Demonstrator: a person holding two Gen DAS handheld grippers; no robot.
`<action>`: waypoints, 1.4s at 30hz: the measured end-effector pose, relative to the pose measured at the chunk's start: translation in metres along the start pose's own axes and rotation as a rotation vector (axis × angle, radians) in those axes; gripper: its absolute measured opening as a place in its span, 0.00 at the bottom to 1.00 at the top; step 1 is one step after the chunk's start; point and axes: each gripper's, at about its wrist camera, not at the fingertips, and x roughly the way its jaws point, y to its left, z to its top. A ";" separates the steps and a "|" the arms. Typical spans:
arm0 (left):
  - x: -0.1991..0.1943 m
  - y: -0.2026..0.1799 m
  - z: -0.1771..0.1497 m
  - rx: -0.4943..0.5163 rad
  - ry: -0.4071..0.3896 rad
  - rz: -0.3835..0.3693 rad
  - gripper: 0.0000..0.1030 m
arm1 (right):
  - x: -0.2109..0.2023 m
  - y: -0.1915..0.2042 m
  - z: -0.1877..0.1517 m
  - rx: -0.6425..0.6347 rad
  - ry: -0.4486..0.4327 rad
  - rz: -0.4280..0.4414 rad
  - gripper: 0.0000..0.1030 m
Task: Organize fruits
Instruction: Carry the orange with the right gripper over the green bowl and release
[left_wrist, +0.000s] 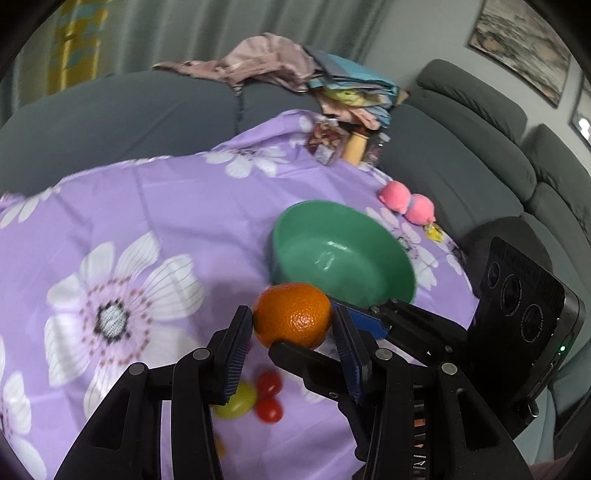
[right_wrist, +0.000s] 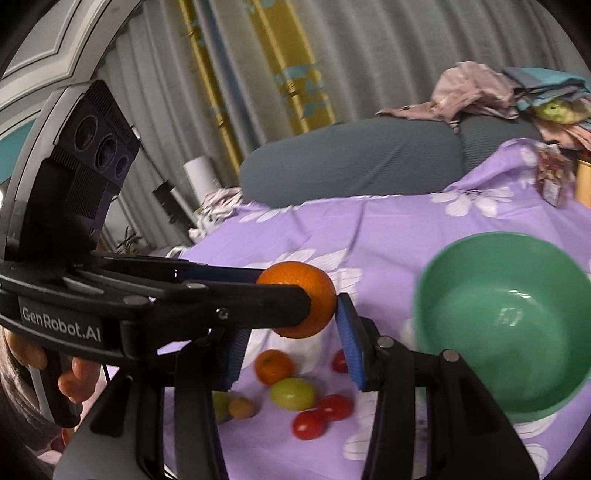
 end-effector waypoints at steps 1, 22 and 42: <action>0.004 -0.005 0.005 0.015 -0.001 -0.012 0.44 | -0.003 -0.003 0.001 0.005 -0.008 -0.011 0.44; 0.098 -0.041 0.063 0.034 0.088 -0.182 0.44 | -0.020 -0.104 0.020 0.125 -0.024 -0.220 0.44; 0.135 -0.040 0.053 -0.001 0.188 -0.158 0.44 | -0.005 -0.131 0.003 0.184 0.085 -0.236 0.46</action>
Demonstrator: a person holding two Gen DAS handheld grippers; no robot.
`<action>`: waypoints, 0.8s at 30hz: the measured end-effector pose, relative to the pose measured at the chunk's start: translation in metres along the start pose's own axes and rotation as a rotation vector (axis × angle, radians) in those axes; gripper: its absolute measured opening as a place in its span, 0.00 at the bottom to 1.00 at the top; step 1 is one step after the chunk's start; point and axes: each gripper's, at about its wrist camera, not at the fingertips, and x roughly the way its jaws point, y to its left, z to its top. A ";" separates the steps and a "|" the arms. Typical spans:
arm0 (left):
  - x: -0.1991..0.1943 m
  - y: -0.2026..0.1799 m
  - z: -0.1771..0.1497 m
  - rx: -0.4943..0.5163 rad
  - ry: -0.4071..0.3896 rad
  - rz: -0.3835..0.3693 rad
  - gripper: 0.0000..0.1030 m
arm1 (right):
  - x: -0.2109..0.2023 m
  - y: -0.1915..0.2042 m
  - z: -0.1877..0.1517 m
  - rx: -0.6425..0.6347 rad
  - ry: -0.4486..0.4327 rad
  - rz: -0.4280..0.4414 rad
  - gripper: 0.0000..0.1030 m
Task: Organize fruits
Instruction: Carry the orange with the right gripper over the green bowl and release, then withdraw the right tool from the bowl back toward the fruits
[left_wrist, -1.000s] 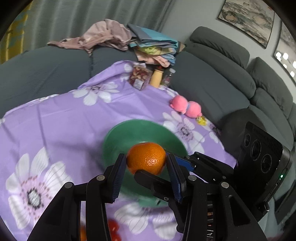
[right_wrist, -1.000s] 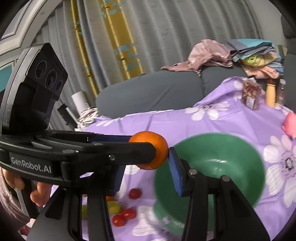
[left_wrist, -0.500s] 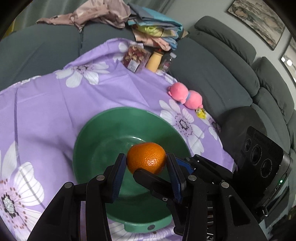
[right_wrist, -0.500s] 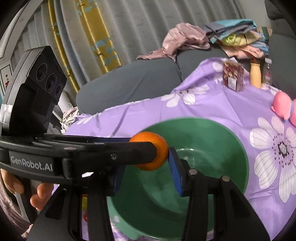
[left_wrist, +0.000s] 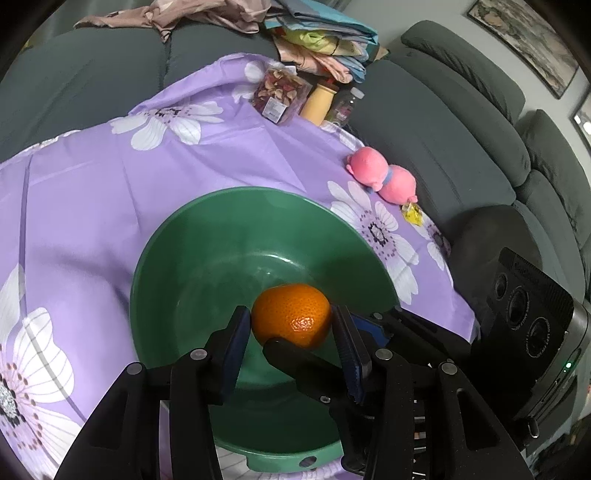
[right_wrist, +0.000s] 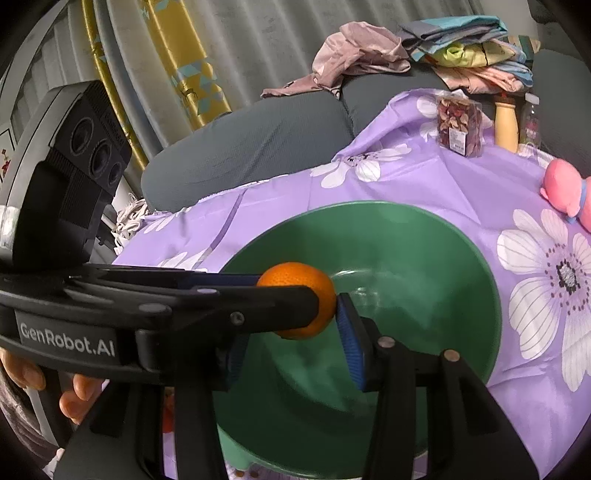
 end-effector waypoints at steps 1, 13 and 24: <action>0.001 -0.001 -0.001 0.000 0.001 0.009 0.44 | 0.001 0.000 0.000 -0.001 0.003 -0.001 0.46; 0.000 0.000 0.000 -0.002 -0.015 0.039 0.61 | 0.001 0.002 -0.002 -0.015 0.008 0.000 0.47; -0.047 0.010 -0.004 -0.011 -0.140 0.123 0.89 | -0.010 0.006 -0.003 -0.016 -0.057 0.005 0.78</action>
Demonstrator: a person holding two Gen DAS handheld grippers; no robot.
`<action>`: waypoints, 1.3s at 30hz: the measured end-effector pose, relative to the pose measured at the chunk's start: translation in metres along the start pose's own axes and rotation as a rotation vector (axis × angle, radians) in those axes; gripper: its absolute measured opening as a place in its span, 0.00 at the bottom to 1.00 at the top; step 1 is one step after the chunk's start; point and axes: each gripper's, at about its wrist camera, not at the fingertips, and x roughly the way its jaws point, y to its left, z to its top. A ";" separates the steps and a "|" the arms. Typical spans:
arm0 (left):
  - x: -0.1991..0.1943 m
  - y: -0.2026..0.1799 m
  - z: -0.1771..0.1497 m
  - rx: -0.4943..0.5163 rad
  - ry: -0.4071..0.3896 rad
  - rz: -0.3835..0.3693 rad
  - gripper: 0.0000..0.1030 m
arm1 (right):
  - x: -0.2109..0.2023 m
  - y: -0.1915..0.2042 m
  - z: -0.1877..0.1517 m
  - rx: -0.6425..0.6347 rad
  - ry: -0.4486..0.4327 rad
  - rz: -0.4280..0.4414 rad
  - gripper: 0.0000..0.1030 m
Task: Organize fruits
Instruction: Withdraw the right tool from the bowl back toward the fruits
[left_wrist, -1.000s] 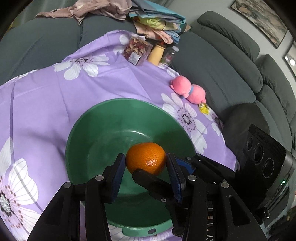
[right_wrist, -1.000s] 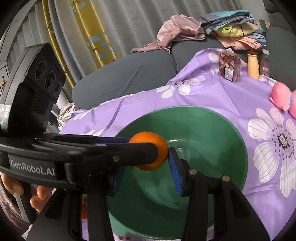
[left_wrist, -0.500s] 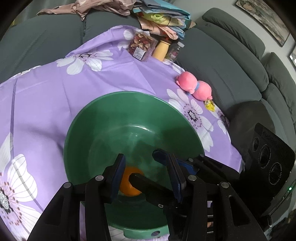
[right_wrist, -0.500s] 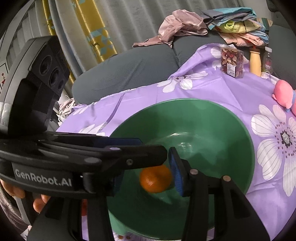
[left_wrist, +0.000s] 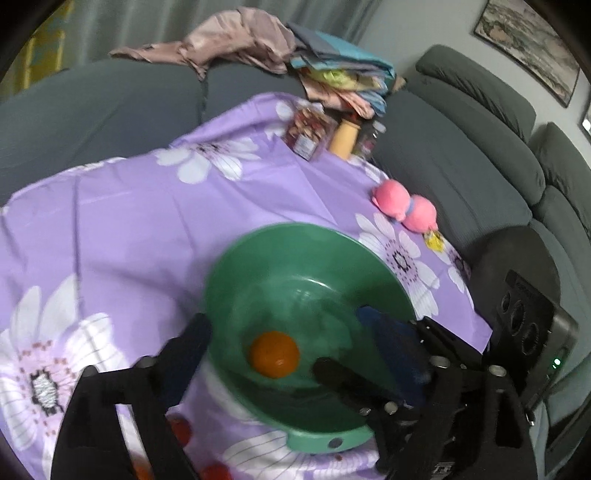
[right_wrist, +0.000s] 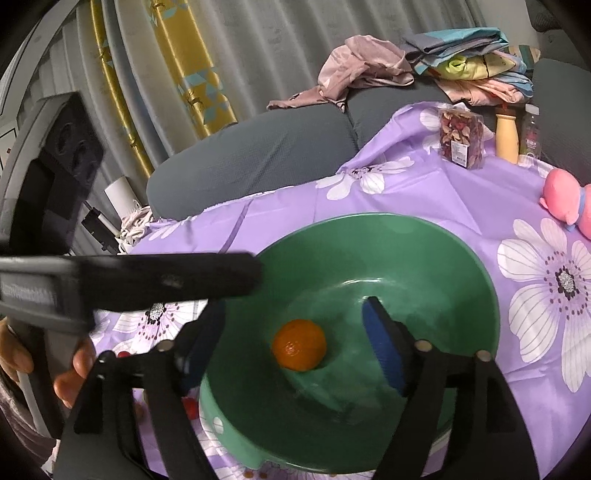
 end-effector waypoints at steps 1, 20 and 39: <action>-0.005 0.004 -0.001 -0.011 -0.007 0.011 0.89 | 0.000 0.000 0.000 0.003 -0.002 -0.002 0.78; -0.093 0.114 -0.088 -0.327 -0.049 0.136 0.99 | -0.013 0.051 0.000 -0.118 -0.047 0.235 0.95; -0.097 0.137 -0.142 -0.438 0.036 0.136 0.99 | 0.027 0.139 -0.041 -0.419 0.214 0.380 0.95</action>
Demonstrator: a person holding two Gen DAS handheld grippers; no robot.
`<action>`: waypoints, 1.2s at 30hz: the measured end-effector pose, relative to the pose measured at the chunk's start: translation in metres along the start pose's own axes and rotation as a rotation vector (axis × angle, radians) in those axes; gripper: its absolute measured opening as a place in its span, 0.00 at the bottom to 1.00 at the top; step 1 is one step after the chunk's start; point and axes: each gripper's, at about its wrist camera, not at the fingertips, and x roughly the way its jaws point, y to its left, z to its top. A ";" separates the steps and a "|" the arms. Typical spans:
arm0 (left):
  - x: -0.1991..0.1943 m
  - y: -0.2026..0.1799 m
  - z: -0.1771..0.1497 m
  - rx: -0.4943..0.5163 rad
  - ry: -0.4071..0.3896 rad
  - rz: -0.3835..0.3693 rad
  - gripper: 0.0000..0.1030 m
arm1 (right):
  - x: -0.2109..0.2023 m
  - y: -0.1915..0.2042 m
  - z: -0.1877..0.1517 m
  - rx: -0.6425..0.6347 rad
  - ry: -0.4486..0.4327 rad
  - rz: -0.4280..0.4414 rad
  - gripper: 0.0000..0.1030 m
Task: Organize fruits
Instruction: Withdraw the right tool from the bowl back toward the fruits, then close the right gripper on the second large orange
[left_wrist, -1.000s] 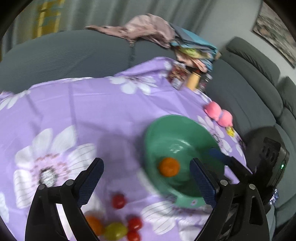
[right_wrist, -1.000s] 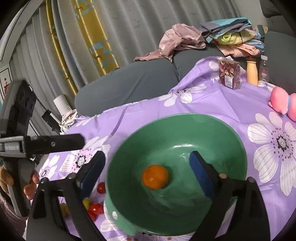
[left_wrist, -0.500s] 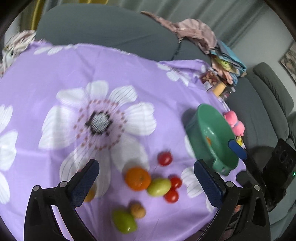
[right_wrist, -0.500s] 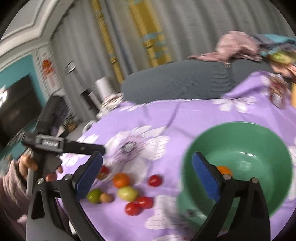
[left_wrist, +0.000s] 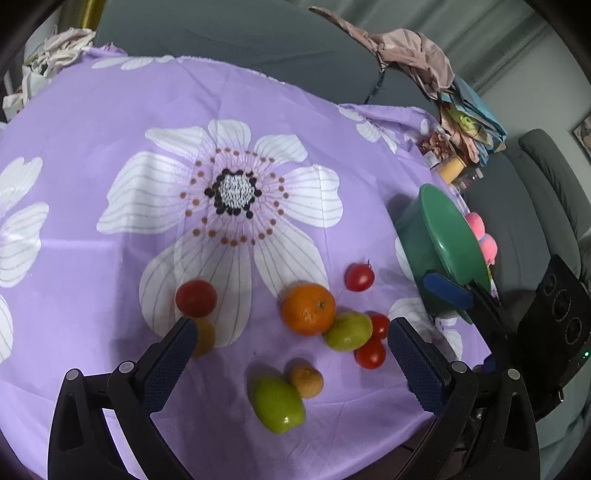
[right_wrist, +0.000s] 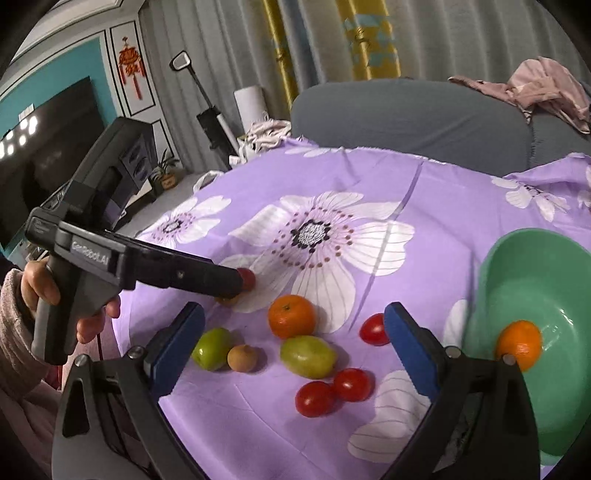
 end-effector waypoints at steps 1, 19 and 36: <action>0.002 0.000 -0.001 0.001 0.006 -0.002 0.99 | 0.003 0.002 0.000 -0.003 0.007 0.001 0.95; 0.018 -0.002 0.006 0.042 0.056 -0.031 0.99 | 0.042 0.004 -0.004 -0.003 0.132 -0.018 0.96; 0.027 -0.003 0.013 0.027 0.107 -0.079 0.99 | 0.043 -0.002 -0.004 0.047 0.150 -0.017 0.95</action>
